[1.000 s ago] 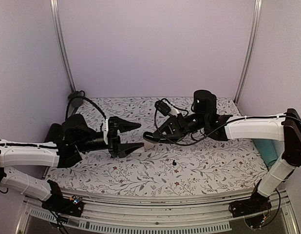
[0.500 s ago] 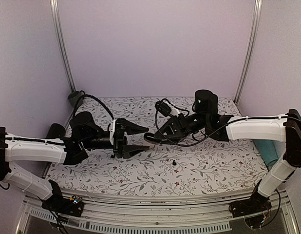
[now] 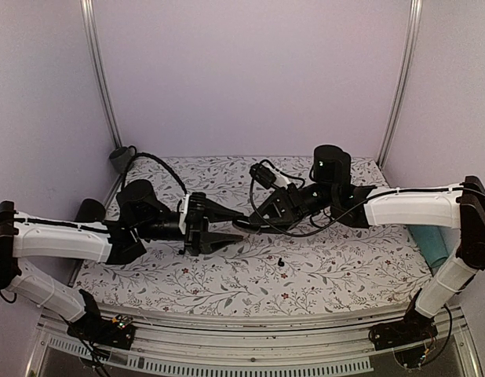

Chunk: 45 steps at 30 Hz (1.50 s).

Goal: Insert the wireless bluetooth earbuds into the charging case
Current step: Pass from the right arm to the left, then open the charging case.

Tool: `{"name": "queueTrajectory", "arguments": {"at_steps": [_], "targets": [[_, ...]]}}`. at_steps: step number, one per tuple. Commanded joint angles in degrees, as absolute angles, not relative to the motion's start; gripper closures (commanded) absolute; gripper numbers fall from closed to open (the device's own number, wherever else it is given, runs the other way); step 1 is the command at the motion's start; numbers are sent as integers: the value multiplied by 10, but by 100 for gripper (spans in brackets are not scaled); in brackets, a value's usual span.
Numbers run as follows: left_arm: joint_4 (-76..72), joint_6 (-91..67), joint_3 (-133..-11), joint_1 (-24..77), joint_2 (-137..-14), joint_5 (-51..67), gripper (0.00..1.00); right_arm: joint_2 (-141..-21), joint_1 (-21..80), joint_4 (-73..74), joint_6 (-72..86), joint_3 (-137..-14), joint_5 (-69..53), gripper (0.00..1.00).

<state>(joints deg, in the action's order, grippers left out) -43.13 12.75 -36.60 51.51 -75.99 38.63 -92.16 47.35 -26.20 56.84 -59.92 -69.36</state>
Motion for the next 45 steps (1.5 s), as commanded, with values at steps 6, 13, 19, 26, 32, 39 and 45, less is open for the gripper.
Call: {"name": "queueTrajectory", "arguments": {"at_steps": [6, 13, 19, 26, 32, 39, 45], "targets": [[-454, 122, -393, 530, -780, 401, 65, -908, 478, -274, 570, -593, -699, 57], [-441, 123, -398, 530, -781, 392, 95, -905, 477, -266, 566, -591, -682, 52], [-448, 87, -384, 528, -777, 368, 100, -885, 477, -139, 480, -610, -589, 25], [-384, -31, -370, 510, -768, 343, 100, -797, 510, 22, 252, -610, -318, 15], [-355, -123, -356, 496, -760, 386, 100, -784, 595, 32, 133, -608, -169, 22], [-360, -145, -348, 486, -740, 417, 100, -801, 600, 49, 103, -621, -154, 44], [-354, -142, -364, 484, -749, 439, 100, -807, 600, 65, 98, -619, -150, 50]]}}
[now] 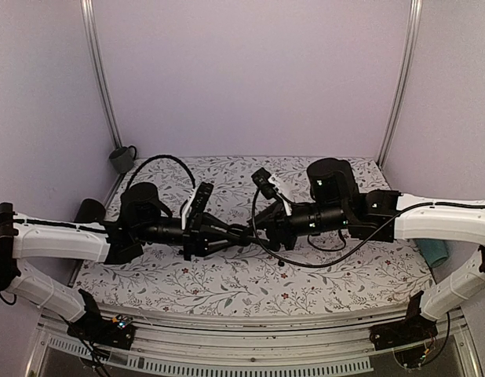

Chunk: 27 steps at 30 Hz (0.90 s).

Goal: Insert the wireless bluetooth earbuds into the charging case
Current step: Open the charging case.

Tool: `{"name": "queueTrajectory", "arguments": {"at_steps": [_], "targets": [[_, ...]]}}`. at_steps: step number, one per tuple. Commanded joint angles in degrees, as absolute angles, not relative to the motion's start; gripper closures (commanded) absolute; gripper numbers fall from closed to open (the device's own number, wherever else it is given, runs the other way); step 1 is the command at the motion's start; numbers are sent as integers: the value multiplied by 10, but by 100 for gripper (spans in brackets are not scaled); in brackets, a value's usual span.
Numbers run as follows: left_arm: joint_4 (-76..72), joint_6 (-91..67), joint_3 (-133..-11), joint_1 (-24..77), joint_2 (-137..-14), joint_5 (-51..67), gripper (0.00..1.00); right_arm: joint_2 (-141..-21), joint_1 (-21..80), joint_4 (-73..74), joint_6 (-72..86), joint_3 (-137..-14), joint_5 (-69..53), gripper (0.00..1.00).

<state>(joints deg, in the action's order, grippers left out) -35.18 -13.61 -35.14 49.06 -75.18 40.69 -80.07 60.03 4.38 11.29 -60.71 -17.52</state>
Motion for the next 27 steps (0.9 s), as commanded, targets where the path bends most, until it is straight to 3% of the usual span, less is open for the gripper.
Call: {"name": "queueTrajectory", "arguments": {"at_steps": [1, 15, 27], "targets": [[-353, -140, -366, 484, -750, 443, 100, -807, 600, 66, 102, -618, -142, 51], [-354, -113, -364, 486, -750, 480, 100, -799, 579, 67, 152, -620, -87, 53], [-363, -127, -367, 485, -766, 476, 100, -800, 585, 72, 133, -622, -142, 50]]}}
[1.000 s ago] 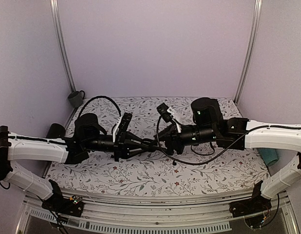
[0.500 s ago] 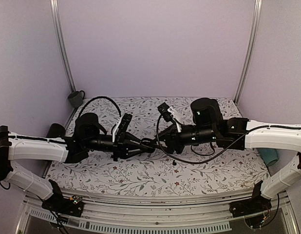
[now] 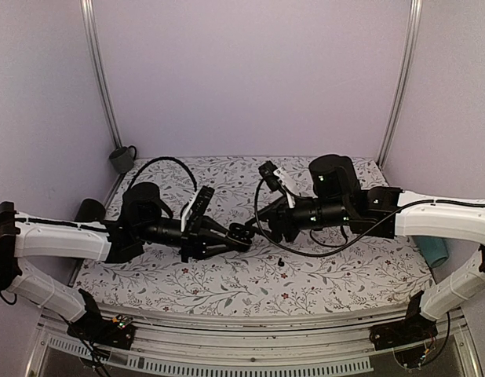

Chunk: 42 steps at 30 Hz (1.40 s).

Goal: Insert the wireless bluetooth earbuds into the charging case
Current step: Open the charging case, then pass from the left arm to the right

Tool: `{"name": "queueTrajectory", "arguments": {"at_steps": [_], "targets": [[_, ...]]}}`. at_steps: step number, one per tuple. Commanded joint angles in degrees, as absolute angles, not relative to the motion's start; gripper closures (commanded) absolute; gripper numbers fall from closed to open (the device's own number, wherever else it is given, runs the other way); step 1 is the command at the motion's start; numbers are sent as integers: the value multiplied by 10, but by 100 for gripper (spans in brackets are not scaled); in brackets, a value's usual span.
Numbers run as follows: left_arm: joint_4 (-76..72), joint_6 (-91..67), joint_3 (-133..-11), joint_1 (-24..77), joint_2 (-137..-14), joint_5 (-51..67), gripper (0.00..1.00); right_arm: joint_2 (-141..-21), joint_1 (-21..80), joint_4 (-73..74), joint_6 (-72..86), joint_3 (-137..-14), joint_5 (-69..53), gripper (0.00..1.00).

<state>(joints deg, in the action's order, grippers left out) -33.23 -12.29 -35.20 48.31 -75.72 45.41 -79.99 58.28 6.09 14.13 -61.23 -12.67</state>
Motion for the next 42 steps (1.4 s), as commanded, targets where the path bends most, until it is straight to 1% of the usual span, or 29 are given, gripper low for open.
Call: {"name": "queueTrajectory", "arguments": {"at_steps": [1, 4, 12, 17, 20, 21, 27, 28, 30, 32, 35, 37, 38, 39, 42], "targets": [[-366, -127, -366, 484, -767, 477, 100, -803, 585, 78, 131, -625, -148, 50], [-367, -121, -366, 484, -766, 475, 100, -822, 584, 93, 125, -639, -202, 52], [-365, -110, -370, 484, -768, 482, 100, -837, 570, 77, 162, -639, -301, 75], [-360, -101, -370, 484, -767, 482, 100, -816, 549, 49, 191, -622, -339, 80], [-358, -97, -370, 485, -768, 480, 100, -811, 543, 26, 209, -610, -372, 93], [-356, -96, -371, 485, -769, 479, 100, -810, 543, 21, 216, -609, -381, 96], [-352, -85, -369, 485, -768, 461, 100, -805, 543, 2, 239, -599, -387, 98], [-349, -86, -369, 485, -768, 451, 94, -802, 542, 4, 241, -600, -381, 98], [-347, -87, -365, 485, -764, 431, 79, -796, 542, 12, 242, -601, -359, 98], [-349, -94, -358, 485, -759, 396, 60, -791, 542, 35, 236, -605, -317, 98], [-359, -98, -346, 485, -752, 352, 45, -782, 543, 58, 221, -604, -268, 98], [-364, -98, -339, 484, -749, 327, 37, -776, 547, 71, 210, -600, -232, 98], [-363, -98, -338, 483, -748, 315, 15, -773, 550, 78, 203, -598, -212, 98], [-363, -99, -334, 482, -745, 304, 9, -771, 555, 88, 195, -598, -181, 98], [-358, -113, -326, 475, -734, 273, 4, -767, 570, 107, 177, -593, -93, 98]]}}
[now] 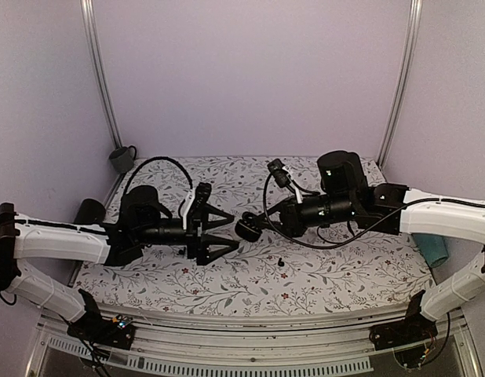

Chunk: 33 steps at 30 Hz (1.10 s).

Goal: Insert the wireless bluetooth earbuds into the charging case
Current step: Pass from the left arm to the right, then pass from the right arm to the left

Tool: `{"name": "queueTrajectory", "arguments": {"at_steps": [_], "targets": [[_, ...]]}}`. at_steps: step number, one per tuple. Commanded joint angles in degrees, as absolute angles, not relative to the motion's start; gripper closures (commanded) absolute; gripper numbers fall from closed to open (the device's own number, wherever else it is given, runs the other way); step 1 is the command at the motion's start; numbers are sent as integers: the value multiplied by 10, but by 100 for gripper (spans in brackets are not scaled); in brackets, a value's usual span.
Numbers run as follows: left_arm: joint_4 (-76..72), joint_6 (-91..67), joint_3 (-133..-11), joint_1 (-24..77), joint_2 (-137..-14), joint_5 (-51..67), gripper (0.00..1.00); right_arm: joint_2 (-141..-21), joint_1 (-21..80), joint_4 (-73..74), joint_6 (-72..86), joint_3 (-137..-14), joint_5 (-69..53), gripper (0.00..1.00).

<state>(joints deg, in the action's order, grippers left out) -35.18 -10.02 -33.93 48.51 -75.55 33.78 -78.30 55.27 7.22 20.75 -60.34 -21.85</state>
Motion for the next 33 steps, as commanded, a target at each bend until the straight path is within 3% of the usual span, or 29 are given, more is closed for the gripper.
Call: {"name": "queueTrajectory", "arguments": {"at_steps": [1, 11, 18, 23, 27, 33], "targets": [[-356, -125, -323, 469, -729, 264, 4, -766, 576, 110, 173, -589, -60, 98], [-232, -209, -320, 429, -645, 111, 4, -753, 584, 148, 215, -516, 220, 98], [-144, -163, -391, 506, -745, 64, 5, -771, 584, 265, 355, -477, 352, 98], [-156, -192, -424, 519, -828, 60, 13, -734, 588, 158, 348, -407, 258, 98], [-179, -182, -454, 514, -866, 163, 28, -706, 592, 24, 249, -369, 150, 98], [-144, -162, -513, 483, -894, 319, 46, -745, 602, -18, 133, -415, 26, 98]]}}
